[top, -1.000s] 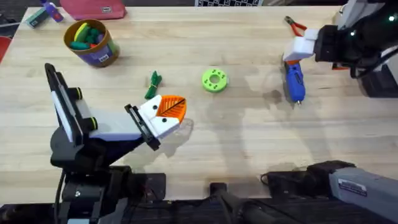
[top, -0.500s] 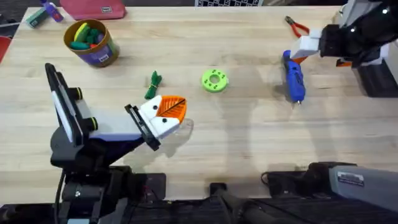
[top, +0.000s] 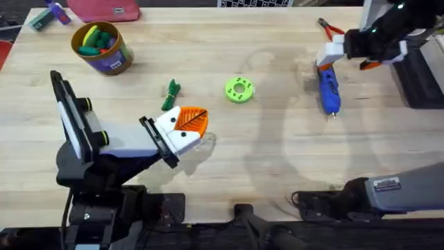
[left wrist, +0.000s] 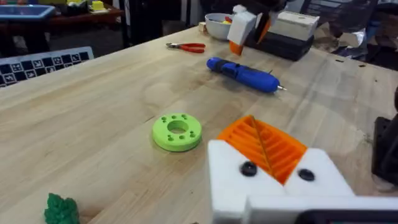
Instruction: Pick up the gripper from the table and insert it into the empty holder that is missing its gripper. Then pick up a screw, insert it into the mounting hole, and use the screwdriver to tighten it. Finally, clean up the table by picking up the vegetable and placing it into the bucket.
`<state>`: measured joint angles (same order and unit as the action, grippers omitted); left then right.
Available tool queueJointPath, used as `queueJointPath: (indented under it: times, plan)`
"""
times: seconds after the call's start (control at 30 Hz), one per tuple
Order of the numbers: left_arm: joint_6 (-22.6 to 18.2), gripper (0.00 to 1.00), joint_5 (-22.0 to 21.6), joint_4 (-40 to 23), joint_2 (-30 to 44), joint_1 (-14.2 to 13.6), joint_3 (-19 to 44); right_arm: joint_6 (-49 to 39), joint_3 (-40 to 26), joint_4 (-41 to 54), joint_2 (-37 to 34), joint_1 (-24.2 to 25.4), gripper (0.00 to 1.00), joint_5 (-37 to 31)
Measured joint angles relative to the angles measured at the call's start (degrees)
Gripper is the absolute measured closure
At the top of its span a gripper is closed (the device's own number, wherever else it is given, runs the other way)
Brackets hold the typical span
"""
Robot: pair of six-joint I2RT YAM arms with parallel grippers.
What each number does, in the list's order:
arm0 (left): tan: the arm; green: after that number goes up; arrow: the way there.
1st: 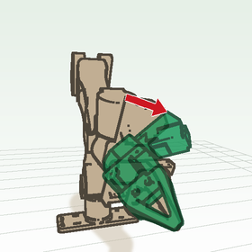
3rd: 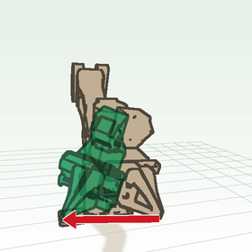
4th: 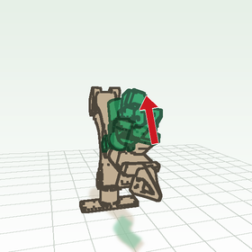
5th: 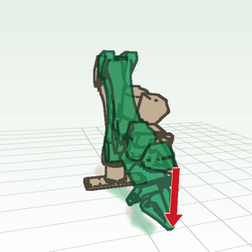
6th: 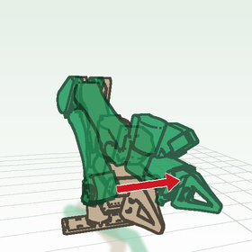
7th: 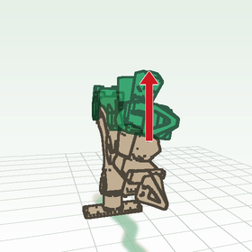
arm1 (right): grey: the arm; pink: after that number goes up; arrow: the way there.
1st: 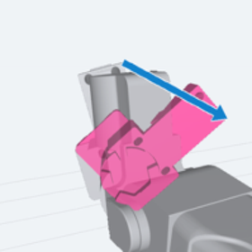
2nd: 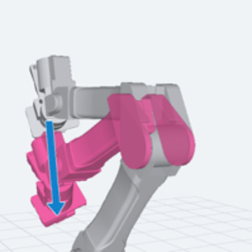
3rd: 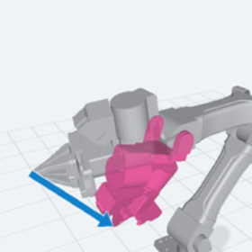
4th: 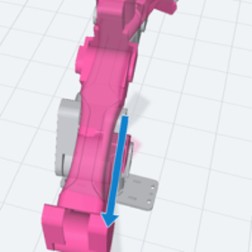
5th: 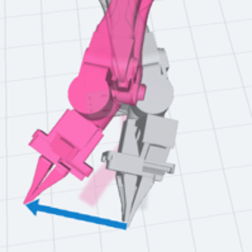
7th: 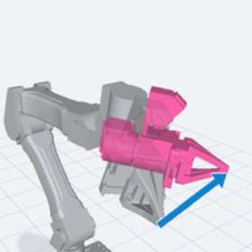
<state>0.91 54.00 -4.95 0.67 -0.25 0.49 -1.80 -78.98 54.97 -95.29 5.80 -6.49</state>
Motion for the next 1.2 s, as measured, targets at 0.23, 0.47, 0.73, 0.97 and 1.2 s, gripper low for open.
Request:
queueJointPath:
  times: [0.23,0.47,0.73,0.97,1.2]
  plan:
    - [0.00,0.993,0.00,0.00,0.01,0.00,0.00,-1.74,0.00,-3.47,-5.31,0.00,0.009,1.28]
    - [0.00,0.993,0.01,0.00,0.00,0.00,0.00,-3.17,0.00,-6.42,-8.01,0.01,0.008,1.47]
    - [0.00,0.993,0.02,0.00,0.02,0.00,0.00,-3.92,0.00,-7.82,-12.65,0.07,0.010,1.50]
    - [0.00,0.993,0.00,0.00,0.02,0.00,0.00,-4.03,-0.02,-8.85,-15.49,0.53,0.010,1.72]
    - [0.00,0.993,0.02,0.00,0.00,0.00,0.00,-4.04,-0.44,-8.71,-15.95,1.06,0.039,2.57]
